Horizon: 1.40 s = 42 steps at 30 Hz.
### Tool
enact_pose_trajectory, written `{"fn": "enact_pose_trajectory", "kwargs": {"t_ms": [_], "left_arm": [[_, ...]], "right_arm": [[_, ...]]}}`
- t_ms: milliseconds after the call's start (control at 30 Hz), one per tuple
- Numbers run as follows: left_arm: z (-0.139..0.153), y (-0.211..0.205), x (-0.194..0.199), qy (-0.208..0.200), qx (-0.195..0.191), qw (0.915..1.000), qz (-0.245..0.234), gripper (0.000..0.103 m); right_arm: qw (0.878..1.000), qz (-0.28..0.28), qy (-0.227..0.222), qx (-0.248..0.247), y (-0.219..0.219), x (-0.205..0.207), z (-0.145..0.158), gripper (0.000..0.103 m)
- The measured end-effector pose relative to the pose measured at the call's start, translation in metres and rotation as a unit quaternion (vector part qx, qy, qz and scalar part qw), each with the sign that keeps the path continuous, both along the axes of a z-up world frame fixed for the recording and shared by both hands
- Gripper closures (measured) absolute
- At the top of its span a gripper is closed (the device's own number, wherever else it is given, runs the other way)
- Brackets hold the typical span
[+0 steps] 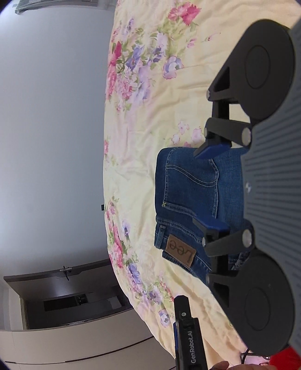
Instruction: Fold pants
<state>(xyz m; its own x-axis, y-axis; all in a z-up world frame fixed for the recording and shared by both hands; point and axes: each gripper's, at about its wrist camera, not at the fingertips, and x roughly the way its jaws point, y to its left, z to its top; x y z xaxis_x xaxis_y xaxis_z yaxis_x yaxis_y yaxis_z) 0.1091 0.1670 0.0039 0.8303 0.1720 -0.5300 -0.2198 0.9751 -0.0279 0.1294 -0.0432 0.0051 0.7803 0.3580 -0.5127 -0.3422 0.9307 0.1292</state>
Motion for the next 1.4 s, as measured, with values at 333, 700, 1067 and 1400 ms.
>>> {"fn": "enact_pose_trajectory", "kwargs": {"t_ms": [333,700,1067,1400], "left_arm": [[0.001,-0.017,-0.045,0.022,0.032,0.9991,-0.015,0.018],[-0.011,-0.027,-0.064,0.043,0.039,0.9980,-0.026,0.017],[-0.007,-0.031,-0.068,0.041,0.045,0.9978,-0.025,0.017],[-0.007,-0.030,-0.067,0.043,0.041,0.9979,-0.026,0.017]], "right_arm": [[0.999,-0.020,-0.015,-0.025,-0.002,-0.083,0.000,0.040],[0.999,-0.019,0.007,-0.030,0.000,-0.111,-0.011,0.039],[0.999,-0.020,-0.001,-0.029,0.000,-0.115,-0.005,0.039],[0.999,-0.019,-0.006,-0.031,0.001,-0.119,-0.001,0.038]]}}
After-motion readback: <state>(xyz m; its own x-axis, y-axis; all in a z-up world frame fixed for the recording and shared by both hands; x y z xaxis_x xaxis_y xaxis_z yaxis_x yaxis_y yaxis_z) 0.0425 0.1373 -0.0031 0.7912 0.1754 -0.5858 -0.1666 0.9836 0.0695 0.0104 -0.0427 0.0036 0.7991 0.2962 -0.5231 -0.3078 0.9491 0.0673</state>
